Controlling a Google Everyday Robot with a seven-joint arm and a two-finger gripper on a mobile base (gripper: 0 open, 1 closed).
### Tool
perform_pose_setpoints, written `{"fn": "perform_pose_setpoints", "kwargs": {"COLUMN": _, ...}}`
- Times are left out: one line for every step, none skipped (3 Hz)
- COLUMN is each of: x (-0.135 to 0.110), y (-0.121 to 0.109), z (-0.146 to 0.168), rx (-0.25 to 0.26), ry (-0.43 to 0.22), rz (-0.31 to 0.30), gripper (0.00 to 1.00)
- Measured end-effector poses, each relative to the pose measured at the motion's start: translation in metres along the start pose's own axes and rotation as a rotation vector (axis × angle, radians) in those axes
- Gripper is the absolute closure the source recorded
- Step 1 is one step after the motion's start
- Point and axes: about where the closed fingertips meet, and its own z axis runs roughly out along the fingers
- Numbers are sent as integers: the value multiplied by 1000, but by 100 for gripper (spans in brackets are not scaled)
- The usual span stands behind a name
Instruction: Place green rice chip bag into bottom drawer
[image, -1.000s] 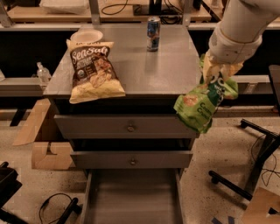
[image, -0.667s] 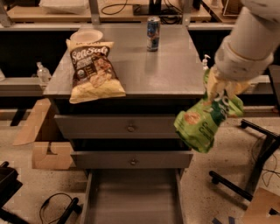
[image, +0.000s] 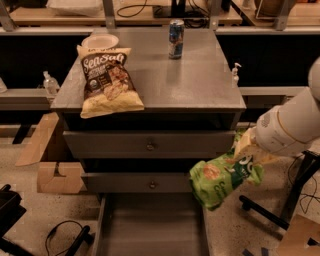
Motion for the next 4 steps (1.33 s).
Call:
{"fn": "perform_pose_setpoints", "kwargs": {"x": 13, "y": 0, "z": 53, "rx": -155, "ry": 22, "rz": 161, "gripper": 100}}
{"fn": "perform_pose_setpoints", "kwargs": {"x": -2, "y": 16, "z": 51, "rx": -234, "ry": -30, "rz": 217, "gripper": 100}}
{"fn": "perform_pose_setpoints", "kwargs": {"x": -1, "y": 15, "z": 60, "rx": -232, "ry": -19, "rz": 225, "gripper": 100}}
{"fn": "perform_pose_setpoints", "kwargs": {"x": 12, "y": 0, "z": 133, "rx": -209, "ry": 68, "rz": 295, "gripper": 100}}
